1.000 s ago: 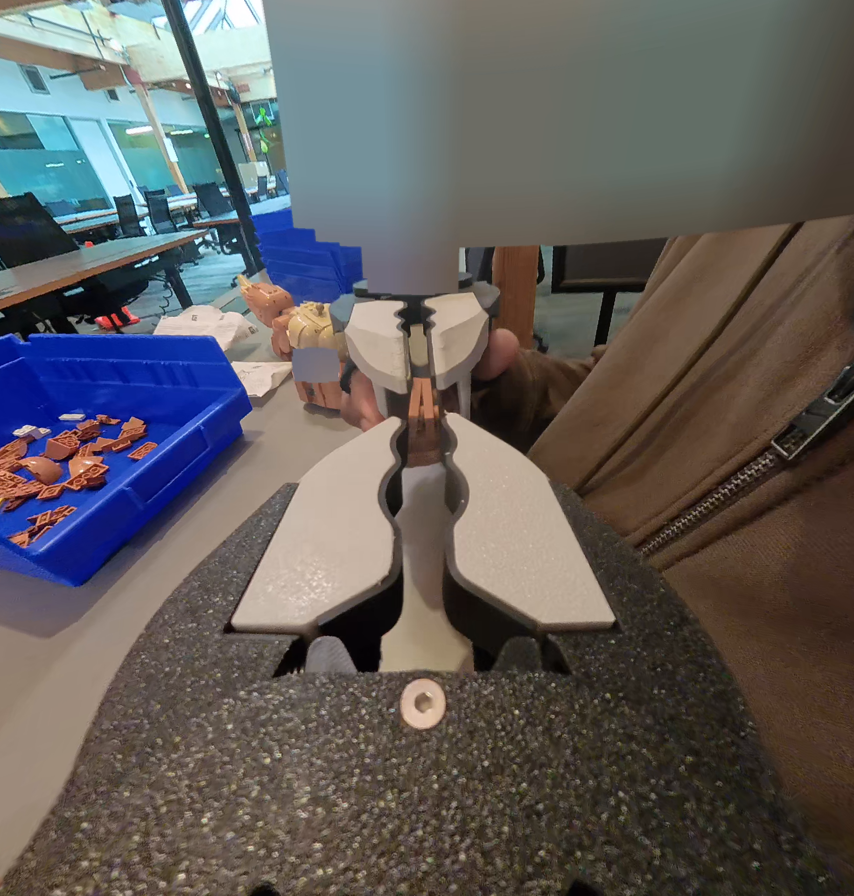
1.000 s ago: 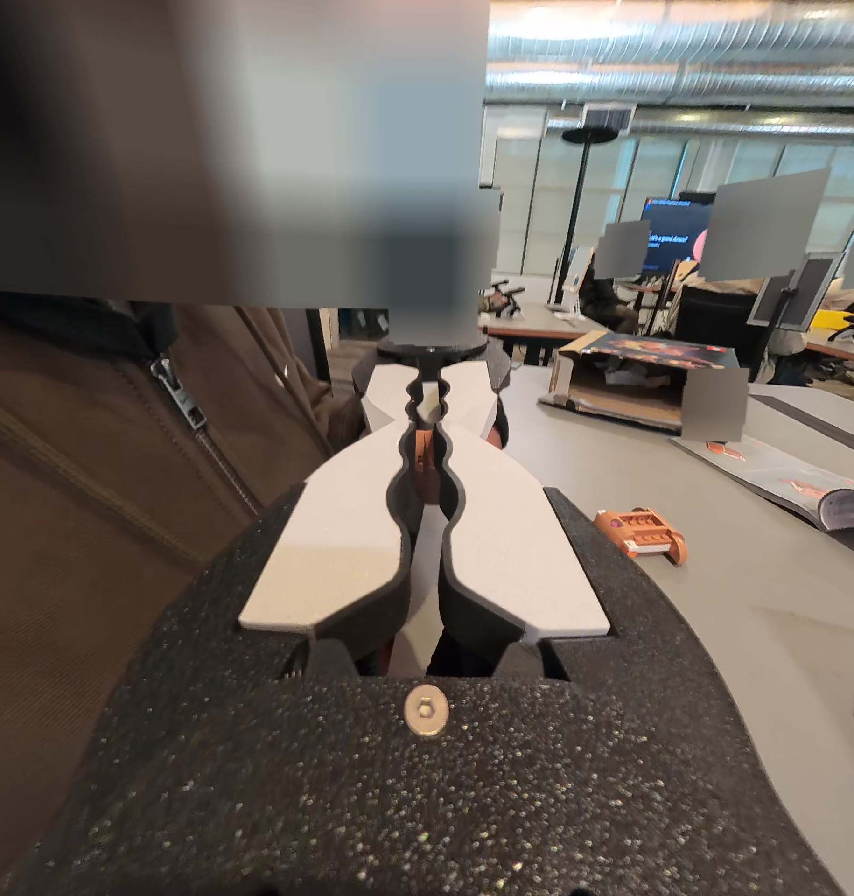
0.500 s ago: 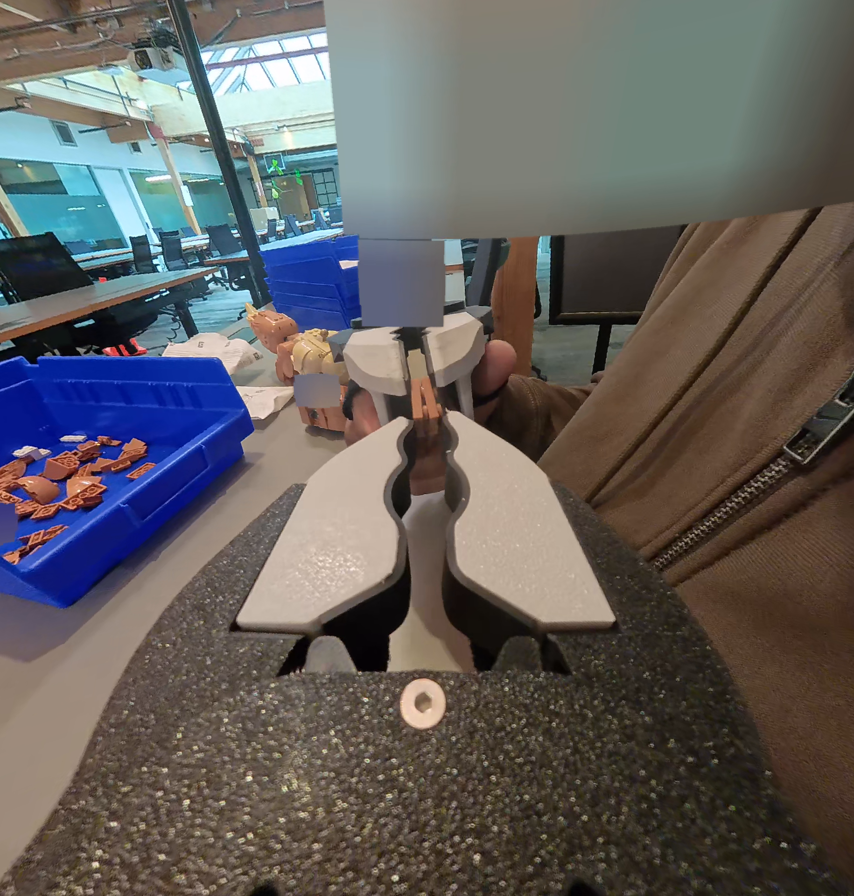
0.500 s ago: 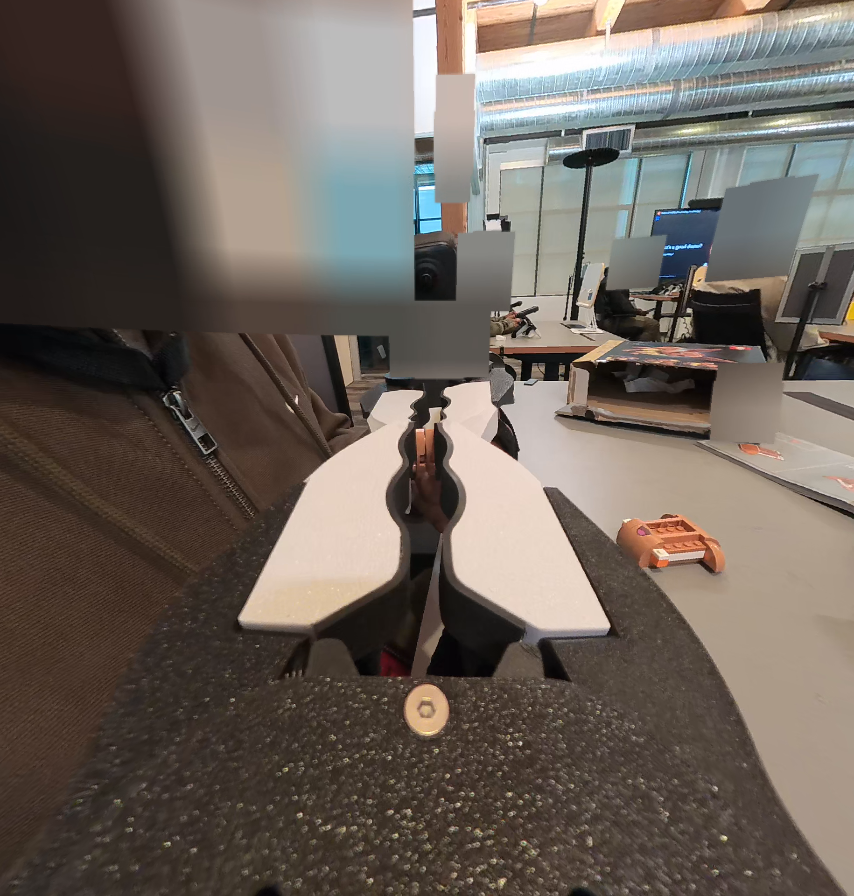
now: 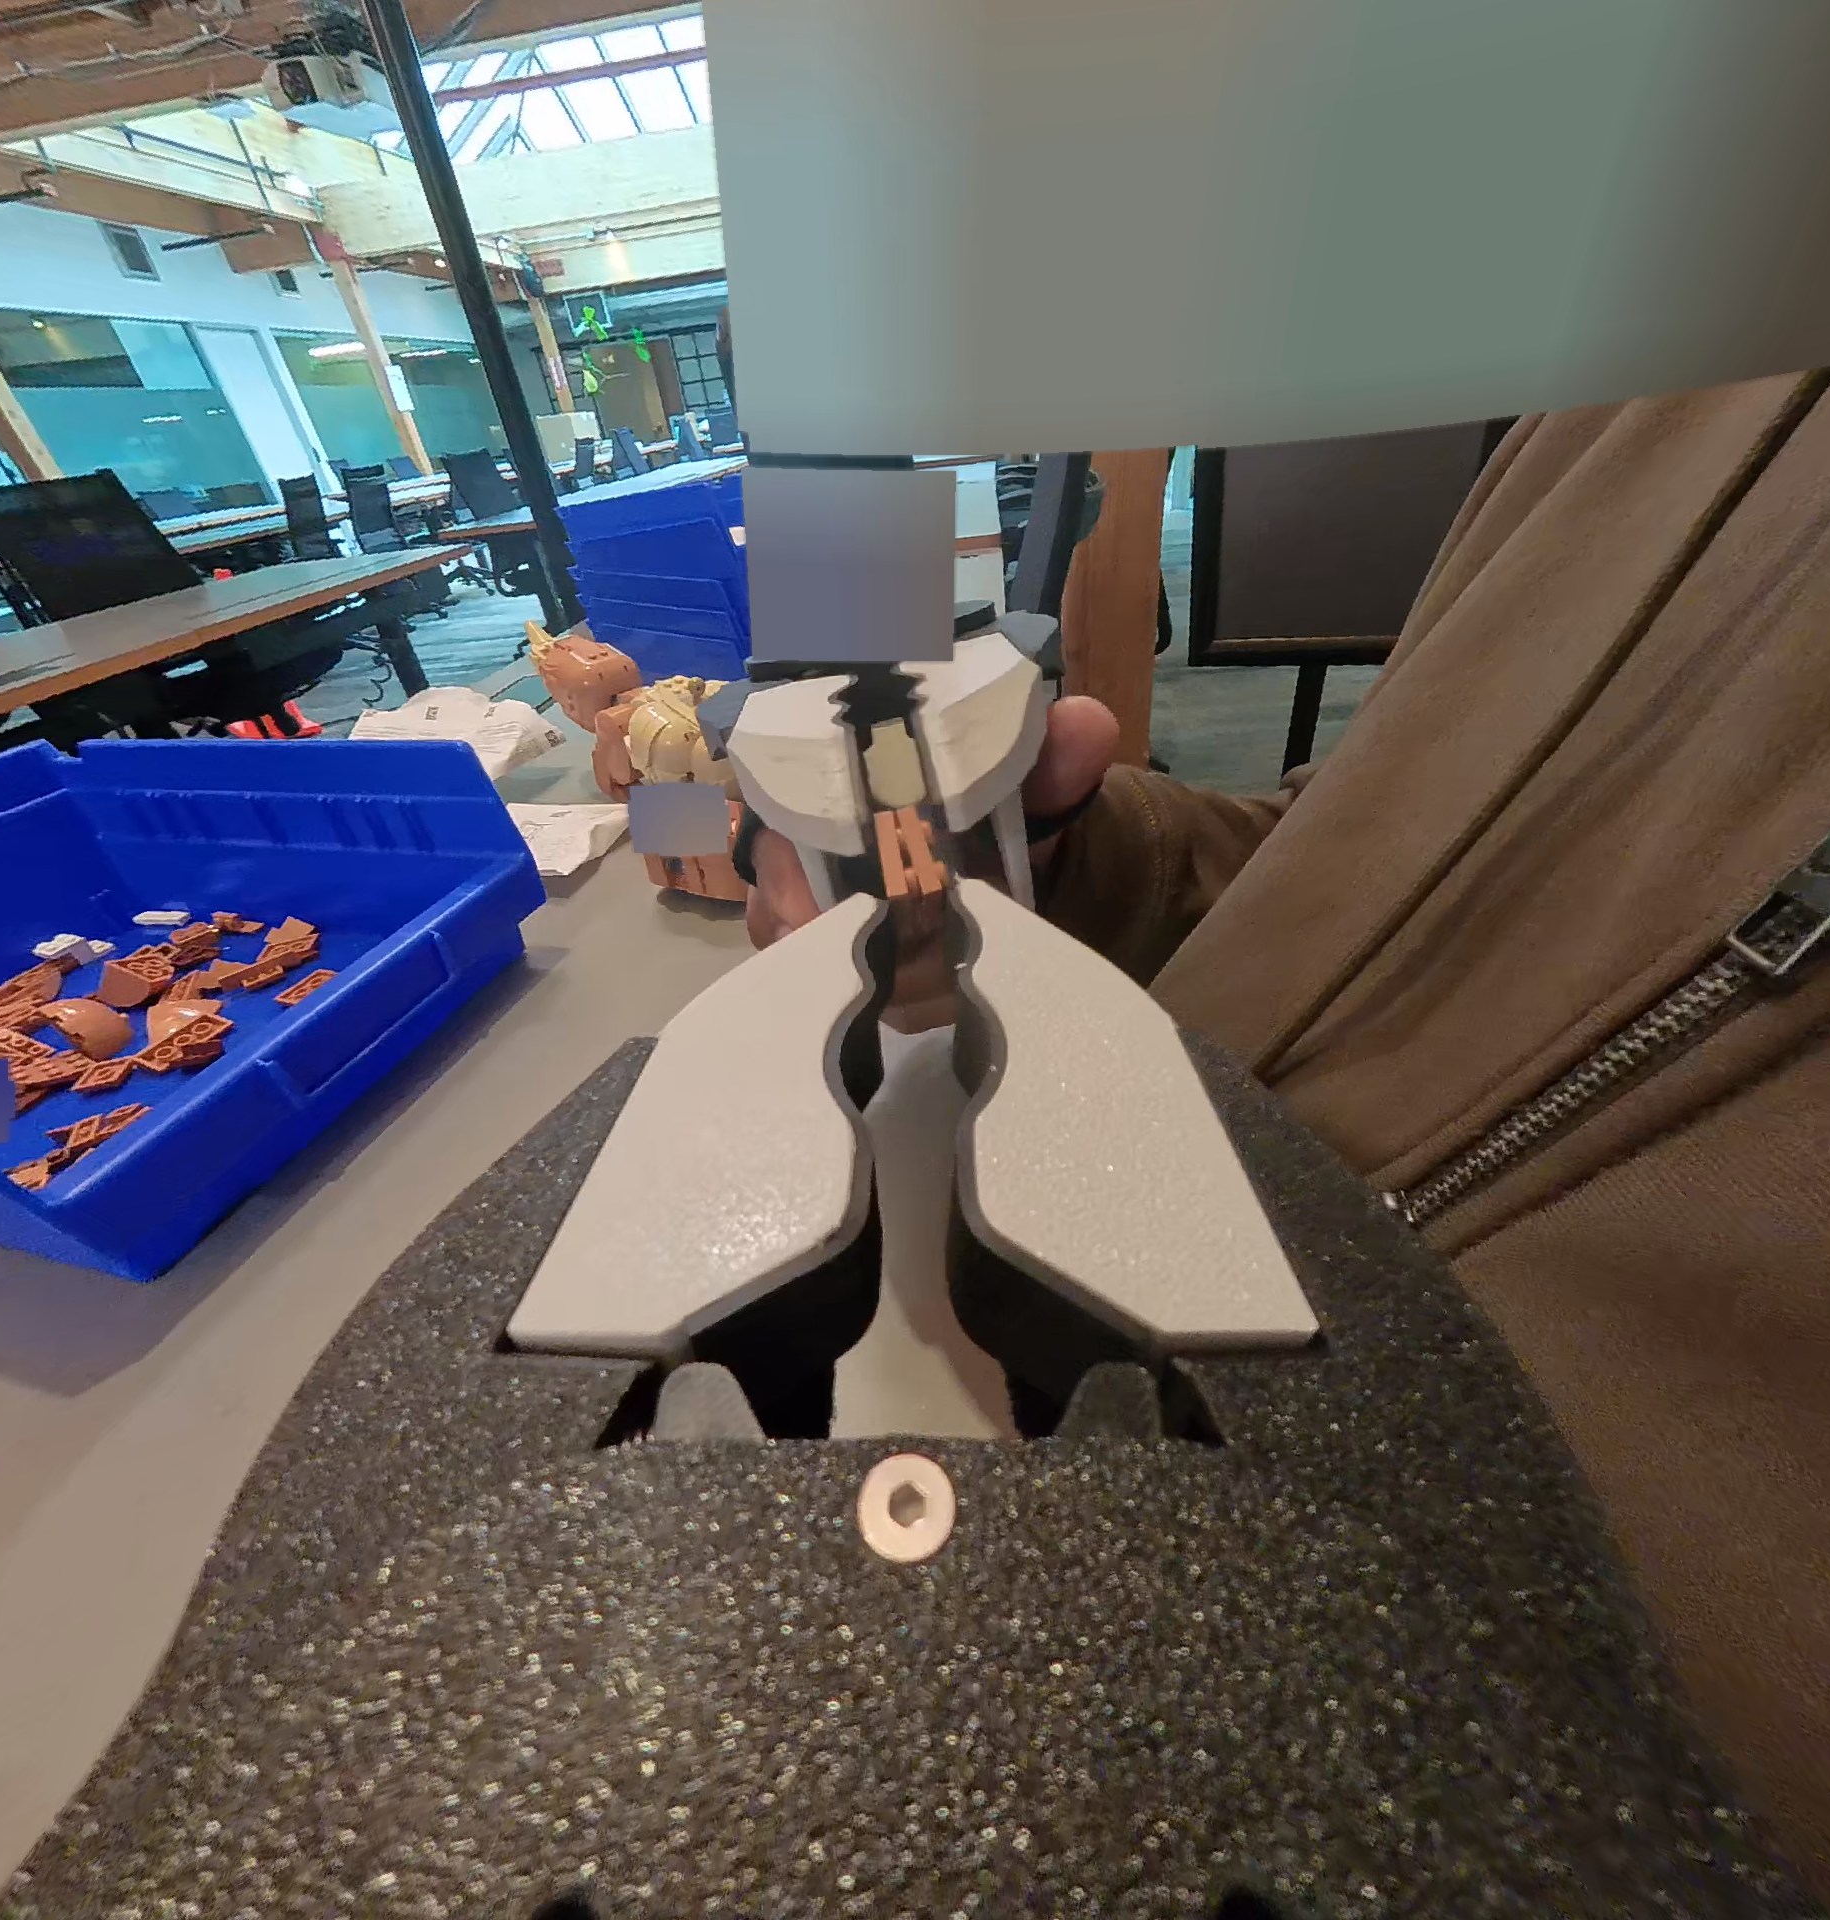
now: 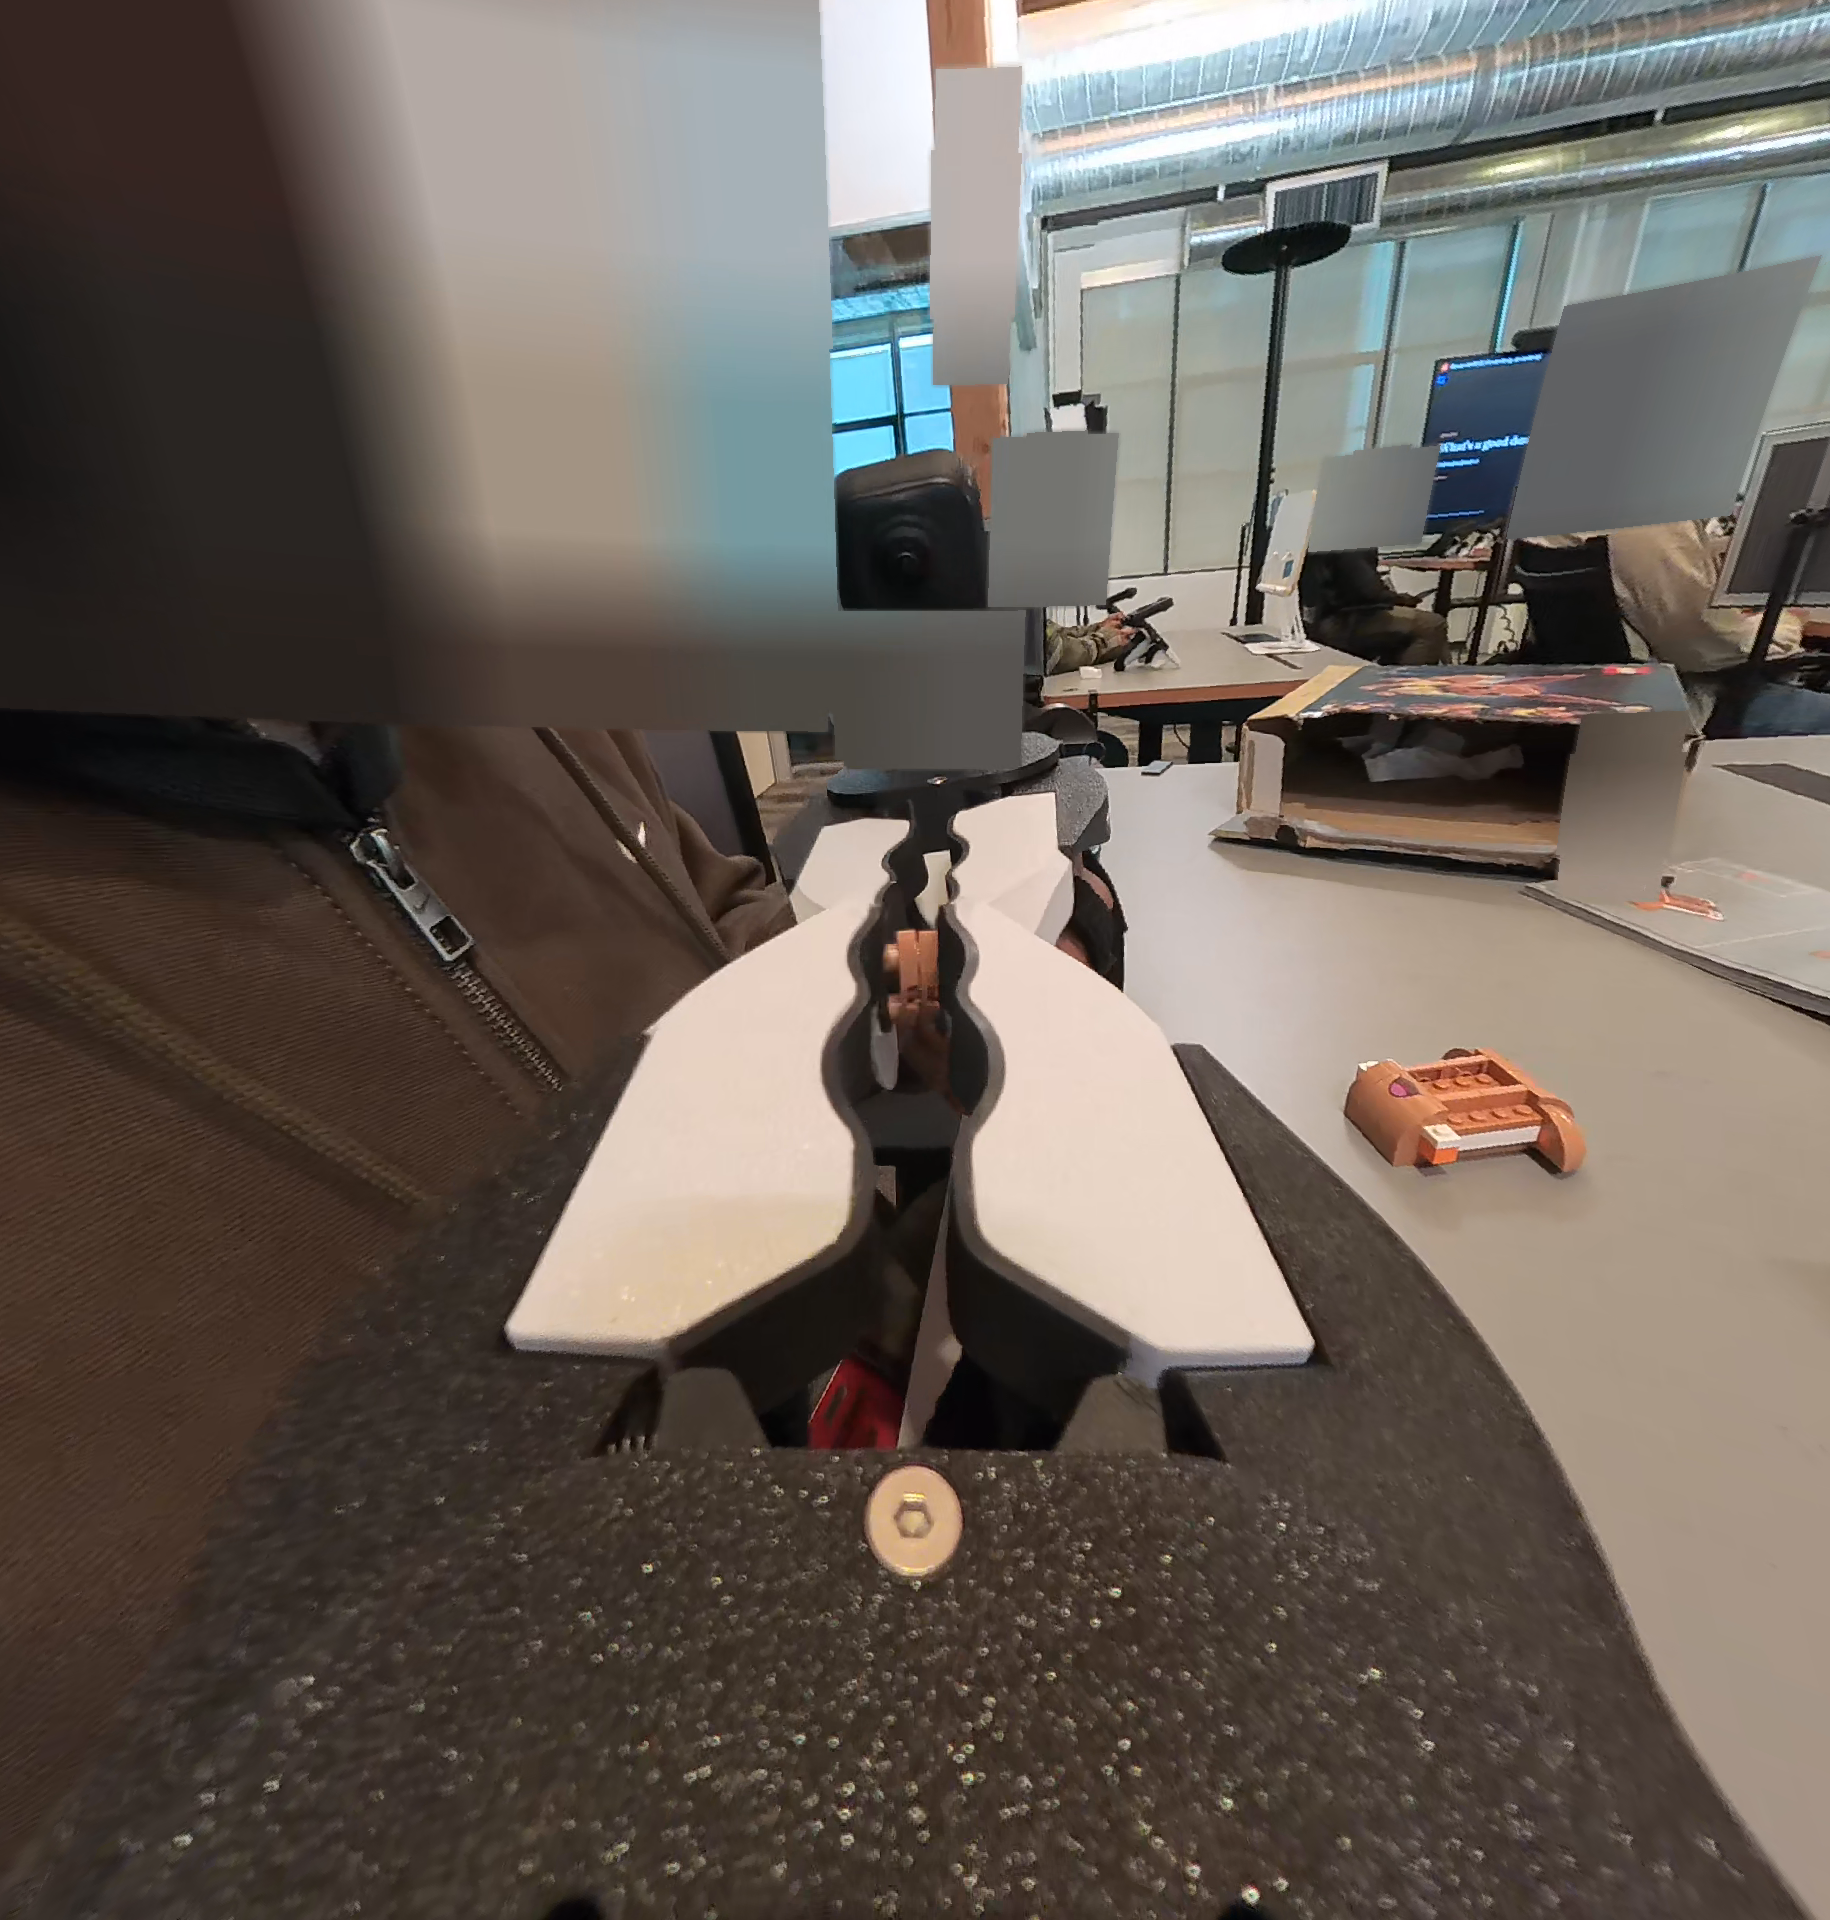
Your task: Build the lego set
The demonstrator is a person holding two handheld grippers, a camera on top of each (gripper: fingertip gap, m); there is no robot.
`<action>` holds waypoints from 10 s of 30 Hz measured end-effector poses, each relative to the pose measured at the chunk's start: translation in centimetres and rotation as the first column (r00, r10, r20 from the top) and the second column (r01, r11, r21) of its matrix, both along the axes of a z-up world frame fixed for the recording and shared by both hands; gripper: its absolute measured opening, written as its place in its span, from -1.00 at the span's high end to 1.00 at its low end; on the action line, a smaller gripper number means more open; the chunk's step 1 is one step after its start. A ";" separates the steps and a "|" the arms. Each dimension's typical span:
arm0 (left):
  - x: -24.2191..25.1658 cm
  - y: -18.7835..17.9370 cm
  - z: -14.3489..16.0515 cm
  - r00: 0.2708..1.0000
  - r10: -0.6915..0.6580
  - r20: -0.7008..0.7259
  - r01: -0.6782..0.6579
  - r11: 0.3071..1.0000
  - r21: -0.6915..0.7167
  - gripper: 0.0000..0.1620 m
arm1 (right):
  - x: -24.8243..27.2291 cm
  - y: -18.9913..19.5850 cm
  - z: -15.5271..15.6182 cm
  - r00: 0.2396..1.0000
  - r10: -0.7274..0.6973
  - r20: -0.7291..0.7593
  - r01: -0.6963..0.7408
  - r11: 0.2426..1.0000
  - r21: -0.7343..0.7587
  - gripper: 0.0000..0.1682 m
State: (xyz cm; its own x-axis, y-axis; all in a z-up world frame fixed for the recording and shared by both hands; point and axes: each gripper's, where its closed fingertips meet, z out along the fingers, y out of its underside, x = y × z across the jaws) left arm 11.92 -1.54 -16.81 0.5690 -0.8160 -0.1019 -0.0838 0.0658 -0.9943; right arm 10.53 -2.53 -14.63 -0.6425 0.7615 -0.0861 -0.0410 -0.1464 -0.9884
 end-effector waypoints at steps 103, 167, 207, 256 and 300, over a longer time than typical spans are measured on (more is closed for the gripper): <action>-0.7 1.0 1.9 0.969 0.154 0.191 -0.154 0.988 -0.016 0.87 | -0.3 1.5 1.4 0.976 -0.102 -0.193 0.028 0.935 -0.353 0.91; -2.4 0.7 1.7 0.975 0.046 0.219 -0.040 0.999 -0.030 0.86 | -0.9 1.9 1.2 0.996 -0.074 -0.053 0.063 0.981 -0.183 0.90; -2.0 1.7 2.0 0.930 0.321 0.181 -0.355 0.913 0.203 0.90 | -1.4 1.9 0.5 0.965 -0.224 -0.136 0.193 0.958 -0.210 0.85; -1.4 0.5 1.2 0.961 0.268 -0.060 -0.233 0.911 0.339 0.91 | -1.0 0.6 -0.2 0.956 -0.244 -0.163 0.228 0.968 -0.109 0.90; -3.7 2.8 -1.2 0.690 0.154 0.707 0.364 0.771 -0.523 0.91 | -4.5 3.4 -3.5 0.815 -0.541 -0.210 0.578 0.724 0.377 0.78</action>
State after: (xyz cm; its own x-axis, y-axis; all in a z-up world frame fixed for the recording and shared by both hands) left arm 8.18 1.29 -17.99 0.1590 -0.6043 0.7807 0.5883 -0.5770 -0.5665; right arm 6.04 0.87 -18.10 -0.0788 0.9356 0.3441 -0.0672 0.3394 -0.9382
